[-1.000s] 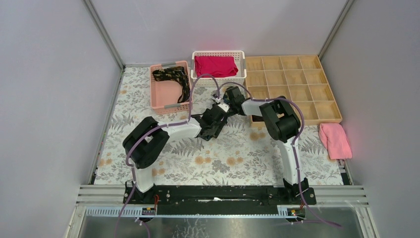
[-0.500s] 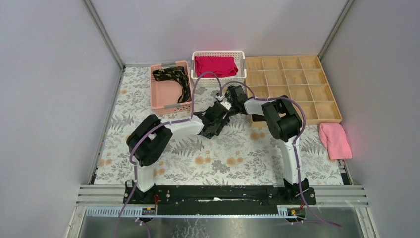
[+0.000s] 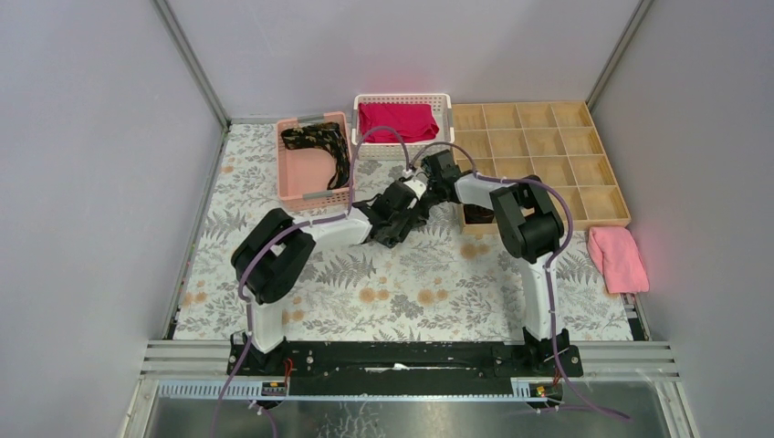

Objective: Roll the ties
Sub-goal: Roll the tie at the center of the board.

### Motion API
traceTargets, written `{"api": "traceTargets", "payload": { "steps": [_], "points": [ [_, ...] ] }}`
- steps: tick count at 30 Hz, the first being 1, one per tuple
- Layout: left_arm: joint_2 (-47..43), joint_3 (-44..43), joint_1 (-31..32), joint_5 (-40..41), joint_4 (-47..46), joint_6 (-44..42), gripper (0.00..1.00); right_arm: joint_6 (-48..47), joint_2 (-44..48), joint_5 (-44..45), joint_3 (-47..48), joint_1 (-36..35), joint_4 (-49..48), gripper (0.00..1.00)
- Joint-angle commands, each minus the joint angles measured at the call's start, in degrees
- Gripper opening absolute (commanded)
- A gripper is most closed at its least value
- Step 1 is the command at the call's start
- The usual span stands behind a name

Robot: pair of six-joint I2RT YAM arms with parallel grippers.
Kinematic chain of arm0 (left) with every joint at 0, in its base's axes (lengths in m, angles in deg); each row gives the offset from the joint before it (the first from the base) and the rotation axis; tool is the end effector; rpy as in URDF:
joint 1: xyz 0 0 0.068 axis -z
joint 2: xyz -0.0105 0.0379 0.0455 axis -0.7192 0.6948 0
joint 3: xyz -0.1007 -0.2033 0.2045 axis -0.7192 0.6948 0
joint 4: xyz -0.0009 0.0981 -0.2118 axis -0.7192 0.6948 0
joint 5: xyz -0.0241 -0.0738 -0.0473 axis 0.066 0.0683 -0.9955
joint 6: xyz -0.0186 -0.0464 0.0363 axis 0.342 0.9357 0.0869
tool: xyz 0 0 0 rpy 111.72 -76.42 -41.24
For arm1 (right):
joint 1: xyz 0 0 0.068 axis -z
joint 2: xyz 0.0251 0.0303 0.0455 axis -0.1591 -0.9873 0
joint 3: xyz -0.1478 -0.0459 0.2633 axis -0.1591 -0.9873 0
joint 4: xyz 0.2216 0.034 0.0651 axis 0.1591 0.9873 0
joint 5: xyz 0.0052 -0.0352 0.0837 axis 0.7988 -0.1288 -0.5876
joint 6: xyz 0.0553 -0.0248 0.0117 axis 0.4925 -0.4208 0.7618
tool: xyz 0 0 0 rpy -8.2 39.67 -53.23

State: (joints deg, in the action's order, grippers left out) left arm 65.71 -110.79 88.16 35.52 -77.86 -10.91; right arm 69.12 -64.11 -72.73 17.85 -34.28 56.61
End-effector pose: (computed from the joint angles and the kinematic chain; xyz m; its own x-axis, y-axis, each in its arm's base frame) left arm 0.2961 -0.2556 0.2008 -0.6184 0.4692 -0.6305 0.5230 0.8445 0.1155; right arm 0.3989 0.2282 0.1672 -0.9760 -0.0818 -0.2020 -0.2171 0.4459 0.8684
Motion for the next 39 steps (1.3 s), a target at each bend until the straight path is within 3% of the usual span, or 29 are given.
{"api": "traceTargets", "payload": {
  "steps": [1, 12, 22, 26, 31, 36, 39],
  "points": [
    [5.2, 3.2, -1.3, -3.3, 6.6, 4.2, 0.58, 0.0, 7.3, -1.7, 7.5, 2.1, 1.9, 0.74],
    [6.7, 1.9, -1.7, -6.0, 6.6, 4.0, 0.57, -10.4, 13.9, 20.6, 10.9, 2.5, 16.2, 0.81],
    [8.1, -0.3, -1.7, -7.2, 10.6, 3.6, 0.56, -12.3, 20.3, 36.2, 8.1, 3.6, 15.9, 0.82],
    [8.5, -1.3, -1.7, -5.1, 12.6, 3.5, 0.64, -11.8, 27.0, 39.1, 2.9, 3.5, 11.8, 0.82],
    [9.6, -2.4, -1.7, -2.5, 14.8, 3.5, 0.84, -13.0, 37.3, 44.3, -5.9, 3.4, 9.6, 0.83],
    [11.3, -3.5, -1.8, -1.5, 15.8, 4.0, 0.85, -15.2, 46.2, 47.3, -12.9, 2.0, 10.6, 0.83],
    [11.8, -3.4, -1.8, -1.3, 15.3, 3.9, 0.85, -17.7, 51.3, 52.3, -16.4, -2.5, 10.9, 0.83]
  ]
}}
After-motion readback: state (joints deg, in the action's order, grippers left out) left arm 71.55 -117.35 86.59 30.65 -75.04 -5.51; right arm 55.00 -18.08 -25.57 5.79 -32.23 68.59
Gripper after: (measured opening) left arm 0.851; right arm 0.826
